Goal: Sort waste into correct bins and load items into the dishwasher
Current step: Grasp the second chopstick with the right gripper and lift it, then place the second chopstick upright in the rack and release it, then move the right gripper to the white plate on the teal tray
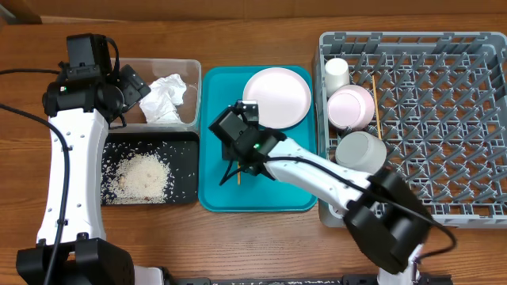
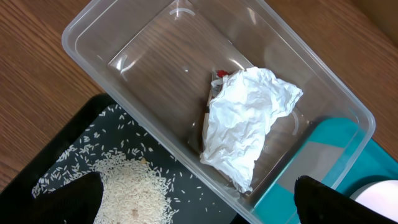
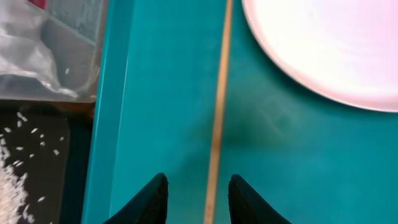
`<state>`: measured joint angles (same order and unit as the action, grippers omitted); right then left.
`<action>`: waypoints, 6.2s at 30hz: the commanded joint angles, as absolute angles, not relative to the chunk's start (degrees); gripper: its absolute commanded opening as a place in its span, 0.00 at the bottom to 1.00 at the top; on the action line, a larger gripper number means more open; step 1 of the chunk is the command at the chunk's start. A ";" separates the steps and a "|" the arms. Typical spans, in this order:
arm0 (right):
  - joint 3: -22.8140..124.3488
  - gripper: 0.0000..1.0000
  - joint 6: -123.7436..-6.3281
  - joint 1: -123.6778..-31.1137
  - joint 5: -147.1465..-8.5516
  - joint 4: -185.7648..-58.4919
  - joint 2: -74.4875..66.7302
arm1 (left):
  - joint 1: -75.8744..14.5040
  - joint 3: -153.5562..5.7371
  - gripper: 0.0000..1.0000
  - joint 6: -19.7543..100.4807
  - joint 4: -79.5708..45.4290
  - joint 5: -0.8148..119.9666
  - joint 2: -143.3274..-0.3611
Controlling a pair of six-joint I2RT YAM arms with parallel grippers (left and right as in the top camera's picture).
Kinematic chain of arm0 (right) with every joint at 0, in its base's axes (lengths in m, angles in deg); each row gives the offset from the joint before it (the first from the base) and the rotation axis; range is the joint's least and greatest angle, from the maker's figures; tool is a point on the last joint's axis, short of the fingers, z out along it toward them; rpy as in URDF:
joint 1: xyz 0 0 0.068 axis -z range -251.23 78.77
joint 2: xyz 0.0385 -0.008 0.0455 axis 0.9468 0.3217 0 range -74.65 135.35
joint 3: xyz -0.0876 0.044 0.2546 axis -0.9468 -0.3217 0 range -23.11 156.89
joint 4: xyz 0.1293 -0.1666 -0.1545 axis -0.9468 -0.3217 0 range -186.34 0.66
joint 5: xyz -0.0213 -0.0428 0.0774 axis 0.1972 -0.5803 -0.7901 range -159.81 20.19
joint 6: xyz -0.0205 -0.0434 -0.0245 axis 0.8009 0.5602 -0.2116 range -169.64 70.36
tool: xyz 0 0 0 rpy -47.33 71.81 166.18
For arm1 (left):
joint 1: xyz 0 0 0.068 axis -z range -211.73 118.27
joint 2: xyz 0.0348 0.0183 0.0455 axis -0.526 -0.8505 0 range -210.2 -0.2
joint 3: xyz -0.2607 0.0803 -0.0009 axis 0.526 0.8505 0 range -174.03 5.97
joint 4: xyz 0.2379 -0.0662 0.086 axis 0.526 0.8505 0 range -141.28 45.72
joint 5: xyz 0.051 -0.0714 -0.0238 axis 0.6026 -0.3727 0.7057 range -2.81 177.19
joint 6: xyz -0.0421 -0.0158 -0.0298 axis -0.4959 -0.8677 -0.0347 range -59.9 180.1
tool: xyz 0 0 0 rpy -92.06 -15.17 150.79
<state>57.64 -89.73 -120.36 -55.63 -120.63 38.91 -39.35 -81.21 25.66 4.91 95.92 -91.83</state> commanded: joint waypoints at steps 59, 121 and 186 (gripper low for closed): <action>56.99 0.04 -53.54 -79.11 -62.14 -154.51 13.77 | -39.55 -81.91 1.00 24.94 5.06 95.68 -92.03; 48.55 0.33 -64.93 -78.48 -106.41 -128.63 14.97 | -39.55 -81.91 1.00 24.94 5.06 95.68 -92.03; 48.51 0.06 -76.40 -112.38 -93.90 -120.02 43.74 | -39.55 -81.91 1.00 24.94 5.04 95.68 -92.03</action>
<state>50.01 -74.74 -109.62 -91.56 -117.27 42.47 -39.35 -81.21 25.66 4.91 95.92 -91.85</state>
